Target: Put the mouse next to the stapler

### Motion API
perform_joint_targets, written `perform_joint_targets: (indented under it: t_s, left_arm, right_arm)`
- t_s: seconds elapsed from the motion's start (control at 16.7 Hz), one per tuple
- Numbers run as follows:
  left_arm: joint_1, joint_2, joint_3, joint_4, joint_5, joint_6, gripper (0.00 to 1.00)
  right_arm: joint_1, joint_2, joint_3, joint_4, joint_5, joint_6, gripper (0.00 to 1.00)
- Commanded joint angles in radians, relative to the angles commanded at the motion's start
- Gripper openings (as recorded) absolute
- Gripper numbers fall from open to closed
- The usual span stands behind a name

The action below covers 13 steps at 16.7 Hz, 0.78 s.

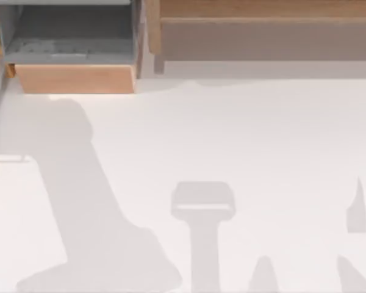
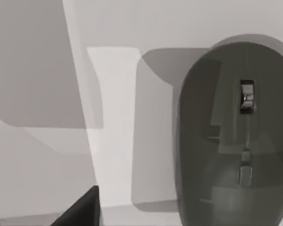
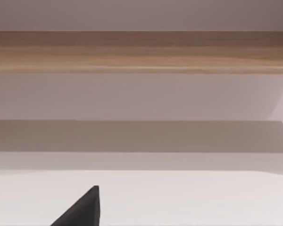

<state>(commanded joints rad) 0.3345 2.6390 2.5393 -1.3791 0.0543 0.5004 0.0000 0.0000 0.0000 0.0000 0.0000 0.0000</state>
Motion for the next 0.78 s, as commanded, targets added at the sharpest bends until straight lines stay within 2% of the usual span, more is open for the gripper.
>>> perform_joint_targets:
  t_s: [0.78]
  left_arm:
    - [0.007,-0.007,-0.091,0.081,0.000,0.007,1.00]
  right_arm:
    - [0.000,0.000,0.000,0.000,0.000,0.000,1.00]
